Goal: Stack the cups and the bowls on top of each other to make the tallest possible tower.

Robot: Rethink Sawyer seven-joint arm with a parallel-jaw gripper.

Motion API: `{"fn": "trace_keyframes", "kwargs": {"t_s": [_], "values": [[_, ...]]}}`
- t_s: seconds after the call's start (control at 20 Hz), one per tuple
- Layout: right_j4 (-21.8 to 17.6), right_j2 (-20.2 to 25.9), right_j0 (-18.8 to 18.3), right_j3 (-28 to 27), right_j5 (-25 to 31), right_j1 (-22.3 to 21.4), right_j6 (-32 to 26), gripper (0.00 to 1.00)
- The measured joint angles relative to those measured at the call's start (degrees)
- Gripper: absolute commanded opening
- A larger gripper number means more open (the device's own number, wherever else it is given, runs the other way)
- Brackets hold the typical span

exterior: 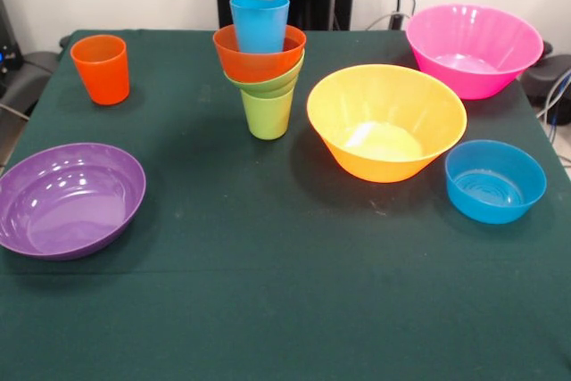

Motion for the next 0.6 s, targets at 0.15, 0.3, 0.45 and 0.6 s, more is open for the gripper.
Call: {"fn": "trace_keyframes", "kwargs": {"t_s": [0.15,0.3,0.45,0.6], "values": [[-0.07,-0.02,0.01,0.41,0.0,-0.01,0.0,0.0],[-0.14,-0.07,0.05,0.63,0.0,0.09,0.0,0.0],[-0.2,-0.08,0.08,0.69,0.0,0.25,0.0,0.0],[-0.29,-0.08,0.15,0.78,0.0,0.34,0.0,0.0]]}}
